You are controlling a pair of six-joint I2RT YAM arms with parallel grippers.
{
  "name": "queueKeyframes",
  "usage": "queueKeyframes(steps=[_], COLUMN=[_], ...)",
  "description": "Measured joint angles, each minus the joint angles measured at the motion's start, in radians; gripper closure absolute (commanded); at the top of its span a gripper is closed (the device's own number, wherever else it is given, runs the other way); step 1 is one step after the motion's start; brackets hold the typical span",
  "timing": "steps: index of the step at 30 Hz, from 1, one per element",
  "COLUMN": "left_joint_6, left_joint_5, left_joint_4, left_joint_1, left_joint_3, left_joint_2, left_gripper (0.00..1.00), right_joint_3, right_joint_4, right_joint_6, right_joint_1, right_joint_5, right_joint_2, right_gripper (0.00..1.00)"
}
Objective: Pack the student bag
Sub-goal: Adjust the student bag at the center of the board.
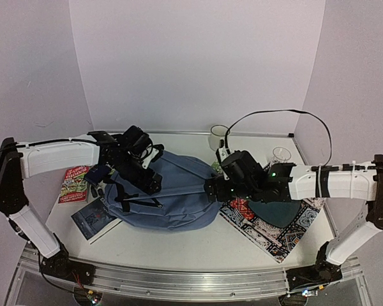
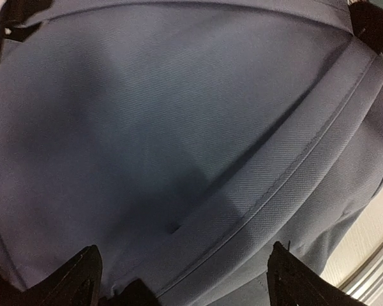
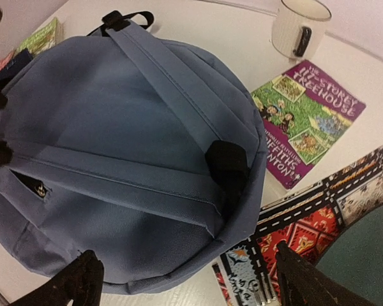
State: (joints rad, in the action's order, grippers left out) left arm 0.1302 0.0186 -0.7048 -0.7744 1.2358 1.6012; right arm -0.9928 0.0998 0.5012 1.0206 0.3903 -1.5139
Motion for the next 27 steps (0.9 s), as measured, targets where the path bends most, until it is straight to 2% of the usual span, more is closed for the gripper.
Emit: queueKeyframes(steps=[6, 11, 21, 27], left_joint_6=[-0.033, -0.051, -0.081, -0.106], left_joint_5=[-0.164, -0.234, -0.249, -0.209], left_joint_4=[-0.001, 0.0, 0.0, 0.0], left_joint_1=[0.007, 0.007, 0.007, 0.007], left_joint_3=[0.007, 0.006, 0.007, 0.029], left_joint_2=[0.06, 0.062, 0.119, 0.15], left_gripper=[0.1, 0.1, 0.11, 0.09], right_joint_3=[0.005, 0.005, 0.032, 0.031], right_joint_4=[0.009, 0.039, 0.133, 0.189], right_joint_6=[0.156, 0.23, 0.309, 0.313], right_joint_1=[-0.048, -0.056, -0.085, -0.11], right_joint_5=[-0.092, -0.144, -0.225, -0.262], right_joint_2=[-0.044, -0.107, -0.2, -0.257], right_gripper=[0.17, 0.2, 0.24, 0.23])
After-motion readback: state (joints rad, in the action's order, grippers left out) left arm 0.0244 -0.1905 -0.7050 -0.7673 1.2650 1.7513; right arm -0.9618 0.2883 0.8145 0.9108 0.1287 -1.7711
